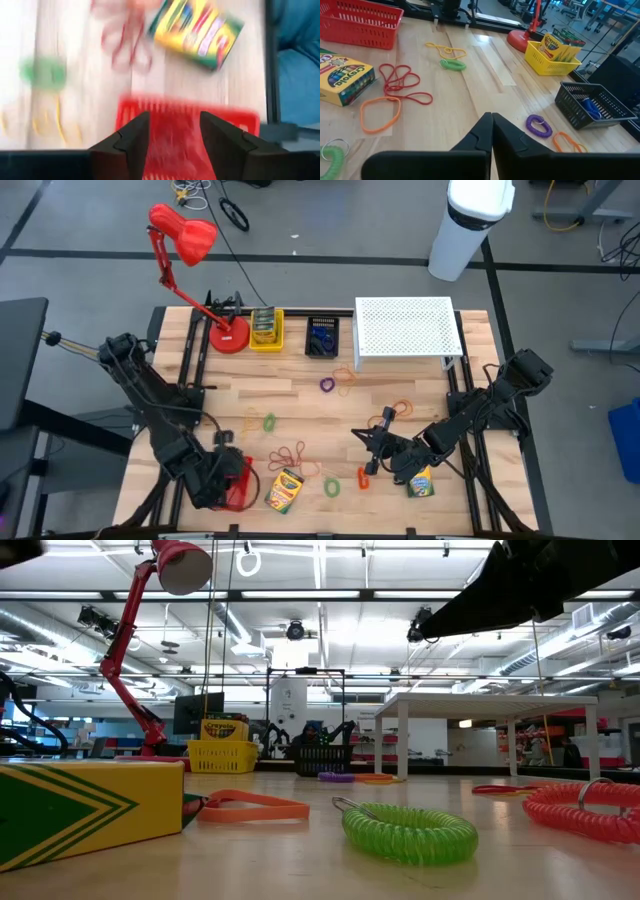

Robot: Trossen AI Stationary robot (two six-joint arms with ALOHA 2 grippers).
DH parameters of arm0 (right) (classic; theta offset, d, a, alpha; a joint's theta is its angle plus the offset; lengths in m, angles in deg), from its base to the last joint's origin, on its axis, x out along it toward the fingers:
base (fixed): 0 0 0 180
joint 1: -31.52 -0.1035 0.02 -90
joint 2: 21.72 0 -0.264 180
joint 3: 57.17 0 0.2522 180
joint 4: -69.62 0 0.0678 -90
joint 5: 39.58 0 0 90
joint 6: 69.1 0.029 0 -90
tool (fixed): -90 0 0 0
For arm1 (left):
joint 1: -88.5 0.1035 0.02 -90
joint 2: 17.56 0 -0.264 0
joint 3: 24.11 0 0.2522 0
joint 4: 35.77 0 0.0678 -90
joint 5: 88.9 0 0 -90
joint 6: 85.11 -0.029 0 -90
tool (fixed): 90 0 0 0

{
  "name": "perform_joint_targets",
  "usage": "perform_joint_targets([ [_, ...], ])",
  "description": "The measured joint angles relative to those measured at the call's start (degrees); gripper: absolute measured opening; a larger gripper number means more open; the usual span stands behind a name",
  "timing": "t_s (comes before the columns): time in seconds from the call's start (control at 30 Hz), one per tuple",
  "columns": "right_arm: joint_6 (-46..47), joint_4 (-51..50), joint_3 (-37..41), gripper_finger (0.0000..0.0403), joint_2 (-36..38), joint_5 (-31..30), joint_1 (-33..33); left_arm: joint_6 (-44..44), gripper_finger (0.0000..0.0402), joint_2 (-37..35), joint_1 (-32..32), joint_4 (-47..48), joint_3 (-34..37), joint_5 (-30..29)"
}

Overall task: Pick & Place Office Desk Supplies
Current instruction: Put the orange rubber band into the red bin

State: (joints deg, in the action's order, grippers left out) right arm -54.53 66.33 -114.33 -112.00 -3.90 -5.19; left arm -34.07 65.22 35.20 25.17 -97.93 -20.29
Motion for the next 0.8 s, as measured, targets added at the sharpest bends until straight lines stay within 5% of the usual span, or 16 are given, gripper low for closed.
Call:
perform_joint_targets([
  [0.13, 0.0, 0.0, 0.0, 0.0019, 0.0, 0.0, 0.0, -20.0, 0.0121, 0.0, 4.6, -14.6, 3.1, -0.2],
  [0.3, 0.1, -0.1, 0.0, 0.001, 0.0, 4.1, 0.0, -40.9, 0.0014, 0.0, 14.6, -40.8, 13.8, 12.2],
  [0.43, 0.2, -0.6, 0.0, 0.0004, 0.0, 7.2, 0.0, -50.4, 0.0009, 0.6, 23.8, -60.9, 22.8, 19.6],
  [0.6, 1.8, -5.2, 0.0, 0.0014, 0.0, 12.7, 0.8, -57.9, 0.0009, 3.9, 33.4, -85.4, 30.7, 21.4],
  [0.8, 16.8, -22.9, 0.0, 0.0031, 0.3, 17.2, 3.4, -59.0, 0.0009, 13.2, 40.5, -100.0, 32.6, 21.4],
])
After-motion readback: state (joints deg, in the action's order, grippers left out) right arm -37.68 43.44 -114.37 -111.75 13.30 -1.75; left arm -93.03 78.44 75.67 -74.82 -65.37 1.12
